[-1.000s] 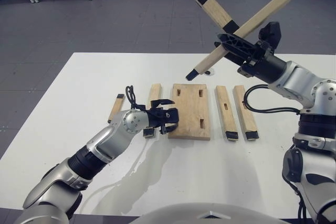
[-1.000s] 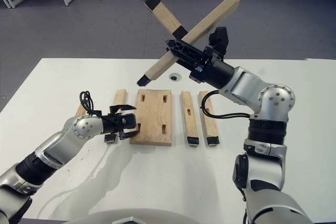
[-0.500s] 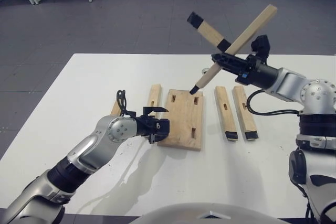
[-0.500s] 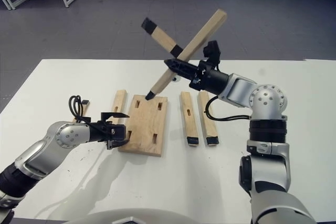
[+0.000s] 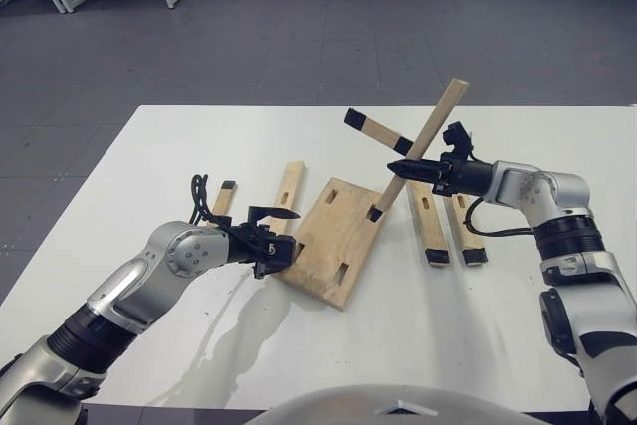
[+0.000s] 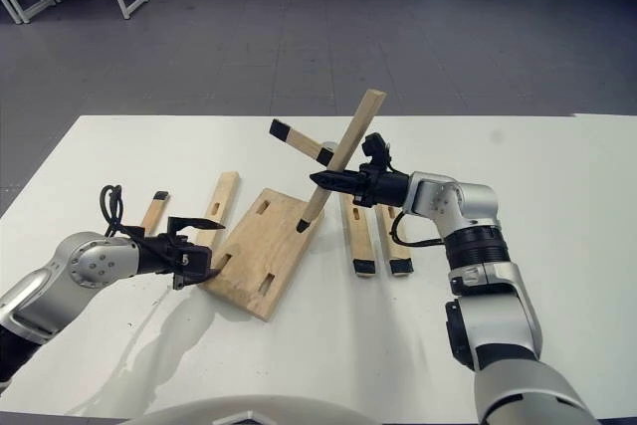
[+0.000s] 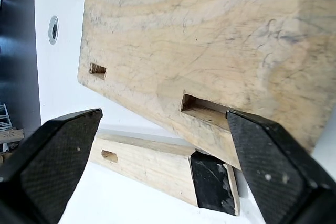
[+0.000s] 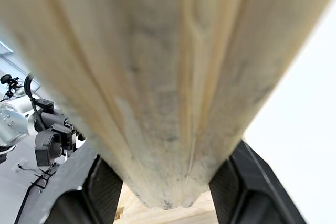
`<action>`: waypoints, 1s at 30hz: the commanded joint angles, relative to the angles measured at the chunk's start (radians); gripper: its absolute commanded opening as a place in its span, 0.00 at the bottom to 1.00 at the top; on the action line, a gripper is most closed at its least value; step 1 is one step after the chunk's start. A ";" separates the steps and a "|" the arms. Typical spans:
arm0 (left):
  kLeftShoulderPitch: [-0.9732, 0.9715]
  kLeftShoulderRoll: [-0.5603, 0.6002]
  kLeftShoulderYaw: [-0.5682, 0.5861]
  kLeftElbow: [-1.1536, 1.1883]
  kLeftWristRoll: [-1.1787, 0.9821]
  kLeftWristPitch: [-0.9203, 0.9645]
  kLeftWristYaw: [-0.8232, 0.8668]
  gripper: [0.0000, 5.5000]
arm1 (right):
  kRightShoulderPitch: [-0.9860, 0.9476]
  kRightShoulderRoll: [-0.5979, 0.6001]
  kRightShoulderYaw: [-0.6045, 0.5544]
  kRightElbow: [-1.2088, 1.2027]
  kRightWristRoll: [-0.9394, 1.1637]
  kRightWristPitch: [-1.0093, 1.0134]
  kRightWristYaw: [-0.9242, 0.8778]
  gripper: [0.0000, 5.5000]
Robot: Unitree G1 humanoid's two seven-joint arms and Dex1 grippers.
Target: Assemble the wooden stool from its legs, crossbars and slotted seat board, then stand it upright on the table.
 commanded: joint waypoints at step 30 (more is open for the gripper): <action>0.072 -0.021 -0.030 0.102 0.050 -0.023 -0.083 0.80 | 0.241 0.123 0.248 -0.038 -0.477 -0.360 0.036 0.37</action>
